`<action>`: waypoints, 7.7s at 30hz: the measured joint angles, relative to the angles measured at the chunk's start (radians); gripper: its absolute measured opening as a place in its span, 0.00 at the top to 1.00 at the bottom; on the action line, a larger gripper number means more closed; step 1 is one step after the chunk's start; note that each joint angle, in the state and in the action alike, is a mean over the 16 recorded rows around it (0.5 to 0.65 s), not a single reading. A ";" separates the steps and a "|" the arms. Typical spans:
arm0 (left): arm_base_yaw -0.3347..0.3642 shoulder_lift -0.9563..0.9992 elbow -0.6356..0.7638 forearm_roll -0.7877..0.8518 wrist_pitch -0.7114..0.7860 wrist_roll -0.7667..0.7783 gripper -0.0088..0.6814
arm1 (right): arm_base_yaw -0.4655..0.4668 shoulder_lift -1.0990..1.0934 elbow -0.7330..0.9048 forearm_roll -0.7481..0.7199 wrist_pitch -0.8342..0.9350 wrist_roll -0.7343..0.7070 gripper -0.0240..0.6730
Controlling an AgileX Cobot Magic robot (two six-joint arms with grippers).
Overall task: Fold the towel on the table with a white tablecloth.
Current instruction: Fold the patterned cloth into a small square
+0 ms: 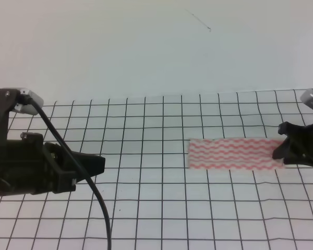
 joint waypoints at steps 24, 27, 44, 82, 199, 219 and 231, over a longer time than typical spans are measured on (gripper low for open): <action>0.000 0.000 0.000 0.000 0.007 -0.002 0.99 | 0.137 0.051 -0.094 0.120 0.040 -0.240 0.95; 0.000 0.000 0.000 0.000 0.008 -0.001 0.99 | 0.170 0.082 -0.136 0.121 0.049 -0.239 0.95; 0.000 0.000 0.000 0.000 0.018 0.006 0.99 | 0.307 0.198 -0.314 0.158 0.069 -0.237 0.95; 0.000 0.000 0.000 0.002 0.020 0.013 0.99 | 0.395 0.362 -0.628 0.166 0.240 -0.332 0.73; -0.330 1.132 -1.043 0.552 0.132 -0.134 0.99 | 0.382 0.147 -0.498 -0.477 0.226 -0.215 0.95; -0.331 1.060 -1.042 0.589 0.049 -0.188 0.99 | 0.382 0.262 -0.508 -0.134 0.149 -0.419 0.96; -0.337 1.077 -1.042 0.512 0.062 -0.158 0.99 | 0.349 0.184 -0.509 -0.123 0.130 -0.417 0.96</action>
